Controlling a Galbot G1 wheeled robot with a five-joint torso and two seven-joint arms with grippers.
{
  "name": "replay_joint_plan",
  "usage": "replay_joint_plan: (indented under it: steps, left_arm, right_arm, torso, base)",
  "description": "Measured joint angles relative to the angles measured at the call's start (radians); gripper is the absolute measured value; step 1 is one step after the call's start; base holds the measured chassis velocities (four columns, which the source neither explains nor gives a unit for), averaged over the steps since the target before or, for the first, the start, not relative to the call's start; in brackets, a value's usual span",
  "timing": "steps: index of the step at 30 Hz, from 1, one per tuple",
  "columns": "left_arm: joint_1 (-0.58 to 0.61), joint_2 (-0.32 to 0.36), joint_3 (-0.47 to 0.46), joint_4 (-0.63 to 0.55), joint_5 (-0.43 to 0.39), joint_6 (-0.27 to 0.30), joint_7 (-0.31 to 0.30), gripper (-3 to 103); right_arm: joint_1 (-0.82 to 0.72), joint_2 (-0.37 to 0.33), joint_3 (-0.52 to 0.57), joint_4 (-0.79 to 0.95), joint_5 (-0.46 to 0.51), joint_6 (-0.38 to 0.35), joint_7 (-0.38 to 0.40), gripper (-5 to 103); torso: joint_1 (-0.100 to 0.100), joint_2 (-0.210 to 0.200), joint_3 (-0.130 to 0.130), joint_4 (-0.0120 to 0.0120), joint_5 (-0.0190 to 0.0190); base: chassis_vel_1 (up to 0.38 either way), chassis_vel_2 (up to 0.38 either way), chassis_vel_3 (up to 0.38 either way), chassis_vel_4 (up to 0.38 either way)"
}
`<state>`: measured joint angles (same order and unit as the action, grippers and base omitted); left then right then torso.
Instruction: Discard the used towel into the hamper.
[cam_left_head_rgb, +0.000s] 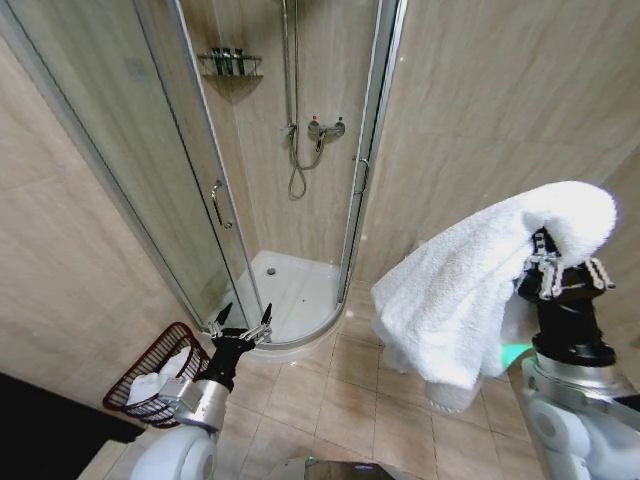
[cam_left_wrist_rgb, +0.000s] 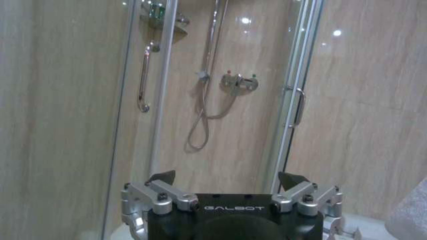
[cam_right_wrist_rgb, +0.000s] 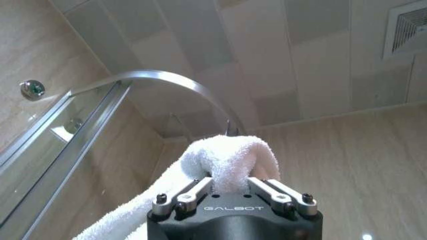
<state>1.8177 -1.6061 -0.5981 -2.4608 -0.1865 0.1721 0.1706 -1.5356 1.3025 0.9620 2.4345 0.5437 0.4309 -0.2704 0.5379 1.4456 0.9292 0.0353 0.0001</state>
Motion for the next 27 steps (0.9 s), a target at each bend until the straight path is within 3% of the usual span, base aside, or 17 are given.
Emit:
replay_joint_plan:
  steps: [27]
  left_arm:
    - [0.0, 0.0, 0.0, 0.0, 0.0, 0.0, 0.0, 100]
  right_arm:
    - [0.0, -0.005, -0.009, 0.011, 0.018, 0.016, 0.005, 8]
  torso:
    - [-0.007, -0.015, -0.008, -0.0004, -0.0001]
  base:
    - [0.04, 0.029, -0.03, -0.036]
